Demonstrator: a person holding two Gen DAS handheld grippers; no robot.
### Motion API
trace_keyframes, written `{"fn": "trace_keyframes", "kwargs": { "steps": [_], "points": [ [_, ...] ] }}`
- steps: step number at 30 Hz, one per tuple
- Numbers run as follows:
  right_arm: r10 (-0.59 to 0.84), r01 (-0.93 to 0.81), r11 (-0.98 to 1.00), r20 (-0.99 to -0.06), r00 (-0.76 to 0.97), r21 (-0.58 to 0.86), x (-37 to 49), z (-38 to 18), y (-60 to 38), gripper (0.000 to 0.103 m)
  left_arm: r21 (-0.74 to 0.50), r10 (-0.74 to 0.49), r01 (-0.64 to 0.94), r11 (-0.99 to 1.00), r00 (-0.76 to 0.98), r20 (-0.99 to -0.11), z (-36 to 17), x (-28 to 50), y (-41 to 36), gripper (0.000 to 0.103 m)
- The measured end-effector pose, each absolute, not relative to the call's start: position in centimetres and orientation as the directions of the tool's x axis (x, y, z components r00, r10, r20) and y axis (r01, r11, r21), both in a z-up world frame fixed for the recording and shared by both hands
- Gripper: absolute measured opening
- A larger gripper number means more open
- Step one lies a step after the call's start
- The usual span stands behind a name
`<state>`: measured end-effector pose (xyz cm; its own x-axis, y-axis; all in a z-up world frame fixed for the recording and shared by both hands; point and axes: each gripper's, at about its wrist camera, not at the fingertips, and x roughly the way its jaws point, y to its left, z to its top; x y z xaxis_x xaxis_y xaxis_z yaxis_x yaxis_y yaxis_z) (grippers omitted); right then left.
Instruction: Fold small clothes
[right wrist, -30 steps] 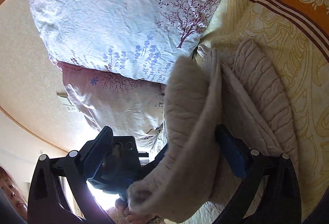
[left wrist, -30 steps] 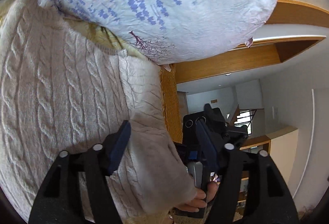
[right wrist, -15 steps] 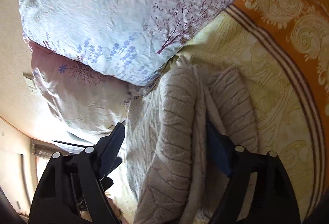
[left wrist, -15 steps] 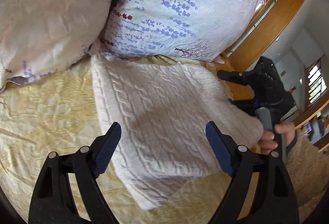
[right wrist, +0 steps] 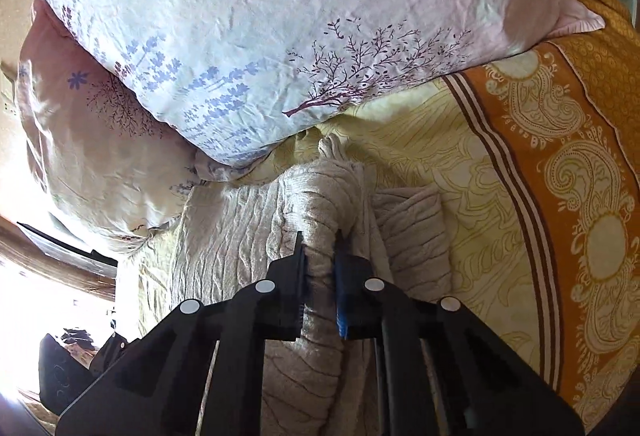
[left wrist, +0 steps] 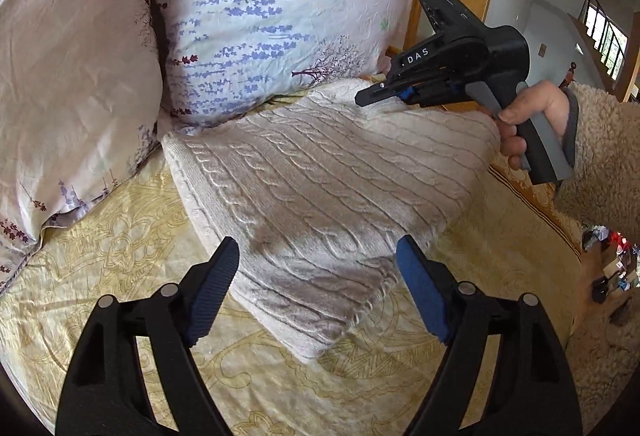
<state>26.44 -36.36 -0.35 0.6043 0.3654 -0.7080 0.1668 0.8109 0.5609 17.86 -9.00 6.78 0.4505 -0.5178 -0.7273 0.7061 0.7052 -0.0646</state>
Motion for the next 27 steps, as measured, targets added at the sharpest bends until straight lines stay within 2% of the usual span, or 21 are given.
{"fn": "trace_keyframes", "kwargs": {
  "steps": [5,8,14,19,27],
  "points": [
    [0.379,0.197,0.796,-0.725,0.575,0.572,26.7,-1.1,-36.8,0.013,-0.064,-0.5,0.703,0.708,0.435,-0.749,6.1,17.8,-8.9,0.081],
    [0.324,0.165,0.844,-0.729,0.603,0.511,26.8,0.0,-36.2,0.01,-0.061,-0.499,0.705,0.707,0.435,-0.75,6.2,17.7,-8.9,0.081],
    [0.264,0.11,0.878,-0.665,0.699,0.466,27.9,4.0,-36.1,0.009,-0.079,-0.506,0.706,0.704,0.421,-0.753,6.2,18.0,-9.2,0.082],
    [0.21,0.184,0.898,-0.759,0.616,0.399,29.1,1.0,-36.4,0.009,-0.084,-0.501,0.706,0.703,0.409,-0.763,5.8,18.2,-9.3,0.083],
    [0.136,0.255,0.908,-0.809,0.572,0.333,29.7,-0.9,-37.1,0.01,-0.111,-0.496,0.696,0.709,0.38,-0.781,5.4,18.6,-9.2,0.083]
  ]
}}
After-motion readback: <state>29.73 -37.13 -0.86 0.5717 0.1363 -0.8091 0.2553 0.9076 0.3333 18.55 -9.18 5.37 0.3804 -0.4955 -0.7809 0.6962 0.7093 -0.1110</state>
